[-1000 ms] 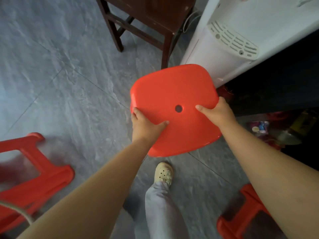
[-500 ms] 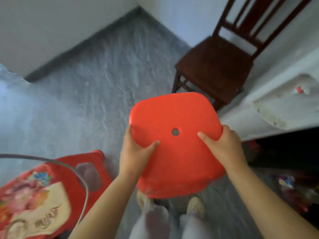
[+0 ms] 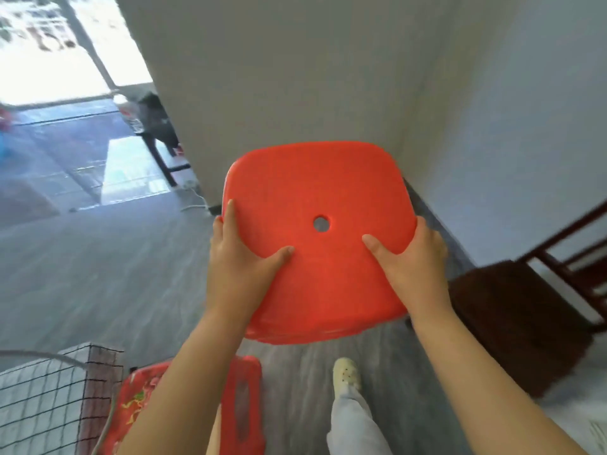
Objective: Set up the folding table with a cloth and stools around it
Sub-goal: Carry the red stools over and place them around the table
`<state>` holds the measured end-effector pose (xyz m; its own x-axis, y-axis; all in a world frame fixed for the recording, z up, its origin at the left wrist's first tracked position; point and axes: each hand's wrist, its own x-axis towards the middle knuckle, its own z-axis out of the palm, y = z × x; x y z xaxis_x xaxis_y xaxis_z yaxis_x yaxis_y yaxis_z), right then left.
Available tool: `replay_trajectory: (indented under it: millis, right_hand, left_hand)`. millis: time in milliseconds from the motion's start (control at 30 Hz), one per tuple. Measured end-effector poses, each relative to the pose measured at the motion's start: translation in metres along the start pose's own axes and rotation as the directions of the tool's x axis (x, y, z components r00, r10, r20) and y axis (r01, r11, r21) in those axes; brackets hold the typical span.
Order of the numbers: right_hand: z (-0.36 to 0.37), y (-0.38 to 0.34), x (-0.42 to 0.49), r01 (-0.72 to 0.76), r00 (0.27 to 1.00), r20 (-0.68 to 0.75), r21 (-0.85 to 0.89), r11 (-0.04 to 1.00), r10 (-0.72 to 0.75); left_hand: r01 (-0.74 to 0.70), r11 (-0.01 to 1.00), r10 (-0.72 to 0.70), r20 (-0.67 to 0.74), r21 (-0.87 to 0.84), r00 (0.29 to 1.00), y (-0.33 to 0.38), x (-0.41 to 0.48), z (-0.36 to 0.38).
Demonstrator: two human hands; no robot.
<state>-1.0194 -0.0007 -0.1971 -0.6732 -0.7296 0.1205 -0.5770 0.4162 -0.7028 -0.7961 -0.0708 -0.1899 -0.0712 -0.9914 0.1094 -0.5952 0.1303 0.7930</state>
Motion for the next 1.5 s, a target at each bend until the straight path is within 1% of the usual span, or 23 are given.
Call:
replay_trajectory:
  millis: [100, 200, 333, 467, 633, 867, 1033, 1167, 1267, 1367, 1500]
  right_hand:
    - [0.026, -0.040, 0.045, 0.093, 0.995, 0.022, 0.056, 0.994, -0.094]
    - [0.060, -0.072, 0.099, 0.168, 0.983, 0.058, 0.068, 0.983, -0.172]
    - [0.114, -0.109, 0.165, 0.266, 0.946, 0.177, 0.054, 0.963, -0.271]
    - [0.169, -0.149, 0.205, 0.336, 0.883, 0.322, 0.073, 0.939, -0.341]
    - [0.235, -0.210, 0.224, 0.420, 0.771, 0.466, 0.142, 0.896, -0.435]
    - [0.338, -0.303, 0.222, 0.512, 0.590, 0.600, 0.239, 0.825, -0.540]
    - [0.415, -0.369, 0.221, 0.594, 0.462, 0.663, 0.263, 0.760, -0.590]
    - [0.464, -0.425, 0.226, 0.600, 0.367, 0.720, 0.300, 0.741, -0.589]
    - [0.497, -0.455, 0.227, 0.603, 0.323, 0.737, 0.324, 0.730, -0.594]
    - [0.540, -0.490, 0.223, 0.606, 0.259, 0.771, 0.340, 0.719, -0.582]
    - [0.598, -0.528, 0.207, 0.626, 0.127, 0.812, 0.379, 0.681, -0.569]
  left_hand:
    - [0.048, 0.995, -0.041, -0.088, 0.084, 0.995, 0.000, 0.045, -0.014]
    - [0.127, 0.984, -0.105, -0.170, 0.122, 0.980, -0.003, 0.091, -0.018]
    - [0.269, 0.954, -0.227, -0.264, 0.136, 0.938, -0.008, 0.147, -0.025]
    - [0.417, 0.900, -0.355, -0.343, 0.127, 0.870, -0.022, 0.185, -0.035]
    - [0.574, 0.818, -0.490, -0.466, 0.048, 0.737, -0.054, 0.216, -0.061]
    - [0.692, 0.715, -0.612, -0.566, -0.098, 0.552, -0.121, 0.263, -0.115]
    - [0.730, 0.654, -0.672, -0.594, -0.196, 0.442, -0.171, 0.303, -0.160]
    - [0.745, 0.623, -0.683, -0.630, -0.238, 0.370, -0.199, 0.338, -0.196]
    - [0.760, 0.592, -0.708, -0.624, -0.268, 0.331, -0.217, 0.358, -0.215]
    - [0.774, 0.537, -0.742, -0.625, -0.336, 0.243, -0.242, 0.380, -0.235]
    - [0.782, 0.447, -0.775, -0.625, -0.434, 0.096, -0.276, 0.397, -0.257]
